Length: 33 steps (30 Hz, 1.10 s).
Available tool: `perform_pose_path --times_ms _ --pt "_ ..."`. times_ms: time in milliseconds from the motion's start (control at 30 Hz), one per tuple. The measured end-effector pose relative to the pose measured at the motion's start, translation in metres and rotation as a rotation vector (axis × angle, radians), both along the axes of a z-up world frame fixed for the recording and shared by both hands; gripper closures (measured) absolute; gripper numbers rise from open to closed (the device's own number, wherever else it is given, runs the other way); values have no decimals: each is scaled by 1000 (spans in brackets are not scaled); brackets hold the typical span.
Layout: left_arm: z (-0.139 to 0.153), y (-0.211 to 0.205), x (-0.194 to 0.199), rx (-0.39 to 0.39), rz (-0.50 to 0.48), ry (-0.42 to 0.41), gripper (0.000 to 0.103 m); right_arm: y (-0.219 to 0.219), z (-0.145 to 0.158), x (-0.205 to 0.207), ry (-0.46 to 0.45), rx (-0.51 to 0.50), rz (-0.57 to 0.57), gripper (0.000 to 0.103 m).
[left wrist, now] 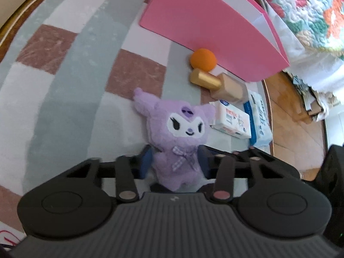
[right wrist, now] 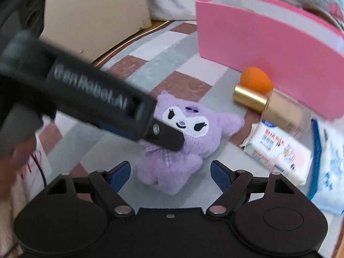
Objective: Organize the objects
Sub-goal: 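Grasp the purple plush toy with the left gripper, then carry the plush toy into the pink box beside the yarn and open the left gripper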
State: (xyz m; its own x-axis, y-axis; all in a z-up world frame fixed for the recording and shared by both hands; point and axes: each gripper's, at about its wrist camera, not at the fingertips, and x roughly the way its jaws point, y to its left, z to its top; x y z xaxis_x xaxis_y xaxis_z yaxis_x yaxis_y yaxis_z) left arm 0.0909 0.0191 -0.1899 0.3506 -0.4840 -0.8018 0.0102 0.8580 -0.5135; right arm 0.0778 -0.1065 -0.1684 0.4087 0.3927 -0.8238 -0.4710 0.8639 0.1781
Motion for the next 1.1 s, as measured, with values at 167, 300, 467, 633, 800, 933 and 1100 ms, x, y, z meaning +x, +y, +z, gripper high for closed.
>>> perform_pose_path --times_ms 167,300,467,633,800,933,1100 --pt "3 -2 -6 -11 -3 -11 71 3 2 -11 -74 -32 -4 44" --pt "14 0 -15 -32 -2 -21 71 -1 14 -22 -107 -29 10 46" --pt "42 -4 -31 -24 -38 -50 71 -2 36 -29 -105 -27 29 46" --pt "77 -12 -42 -24 -59 -115 71 -7 68 -41 -147 -50 44 46" --pt "119 -20 -37 -3 -100 -176 71 -14 103 -47 -241 -63 47 46" --pt "154 -23 -23 5 -123 -222 71 -21 131 -41 -318 -60 44 46" --pt "185 -26 5 11 -137 -242 71 -24 160 -22 -381 -65 44 46"
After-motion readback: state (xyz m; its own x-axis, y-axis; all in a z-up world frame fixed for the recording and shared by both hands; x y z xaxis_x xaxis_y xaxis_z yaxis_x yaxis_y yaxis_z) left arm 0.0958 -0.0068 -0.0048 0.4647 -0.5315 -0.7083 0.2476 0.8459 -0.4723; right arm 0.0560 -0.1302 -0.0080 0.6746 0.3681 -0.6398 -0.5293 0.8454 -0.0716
